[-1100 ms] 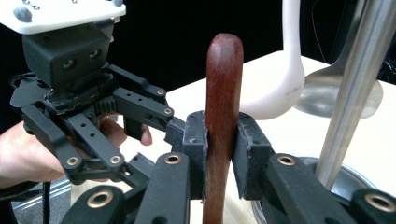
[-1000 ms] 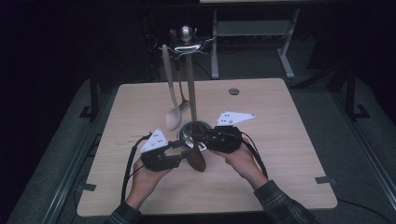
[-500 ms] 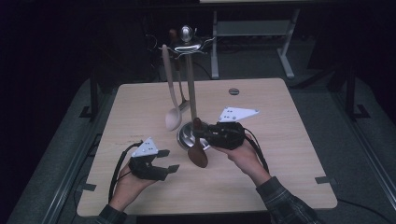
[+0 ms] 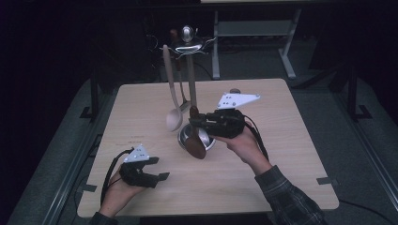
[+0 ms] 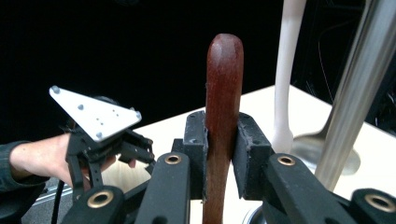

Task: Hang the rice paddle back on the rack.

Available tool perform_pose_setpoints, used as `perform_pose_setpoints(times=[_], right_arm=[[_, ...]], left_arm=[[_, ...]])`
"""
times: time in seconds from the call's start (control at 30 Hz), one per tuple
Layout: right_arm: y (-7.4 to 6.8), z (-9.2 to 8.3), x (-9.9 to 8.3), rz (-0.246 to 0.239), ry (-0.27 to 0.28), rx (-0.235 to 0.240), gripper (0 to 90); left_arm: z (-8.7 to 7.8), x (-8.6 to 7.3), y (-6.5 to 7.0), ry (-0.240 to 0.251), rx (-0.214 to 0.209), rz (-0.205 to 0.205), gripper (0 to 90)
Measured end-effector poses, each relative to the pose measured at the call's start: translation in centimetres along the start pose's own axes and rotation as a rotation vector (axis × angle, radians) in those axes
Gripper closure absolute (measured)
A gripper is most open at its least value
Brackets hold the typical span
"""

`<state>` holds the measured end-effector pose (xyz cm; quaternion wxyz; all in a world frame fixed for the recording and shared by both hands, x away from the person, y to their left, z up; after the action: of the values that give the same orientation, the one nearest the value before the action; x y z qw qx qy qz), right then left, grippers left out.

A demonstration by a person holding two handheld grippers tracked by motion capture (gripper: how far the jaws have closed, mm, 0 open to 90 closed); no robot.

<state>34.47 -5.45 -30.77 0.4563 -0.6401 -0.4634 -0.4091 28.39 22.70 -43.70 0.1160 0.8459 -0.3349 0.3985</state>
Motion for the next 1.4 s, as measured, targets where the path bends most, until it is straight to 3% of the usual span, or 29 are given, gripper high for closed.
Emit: perform_pose_setpoints(times=[0.13,0.6,0.77,0.97,1.4], right_arm=[[0.0,-0.1,1.7,-0.023,0.011,0.018,76.4],[-0.8,-0.2,8.3,-0.127,0.034,0.015,76.5],[-1.0,-0.1,10.0,-0.141,0.036,0.011,76.5],[-0.7,0.3,11.3,-0.14,0.045,0.016,76.5],[0.8,0.7,12.4,-0.1,0.07,0.013,76.5]], left_arm=[[0.2,-0.3,-0.3,-0.007,0.003,-0.006,26.1],[0.3,-0.7,-0.5,-0.025,-0.004,0.006,26.0],[0.2,-0.6,-0.4,-0.015,-0.007,0.001,26.0],[0.2,-0.7,-0.4,-0.011,-0.01,-0.007,26.1],[0.2,-0.7,-0.5,-0.013,-0.009,-0.013,26.1]])
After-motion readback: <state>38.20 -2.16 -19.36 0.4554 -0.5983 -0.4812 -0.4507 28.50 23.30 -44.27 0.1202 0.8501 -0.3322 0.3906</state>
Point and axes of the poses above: each handheld gripper's, and its own axes: z roughly forward along the jaws, x roughly out of its top, y roughly to its right, the point moved 2 cm from there along z, roughly forward along the jaws, and after that the axes turned 15 degrees about x, right-handed, at the moved point
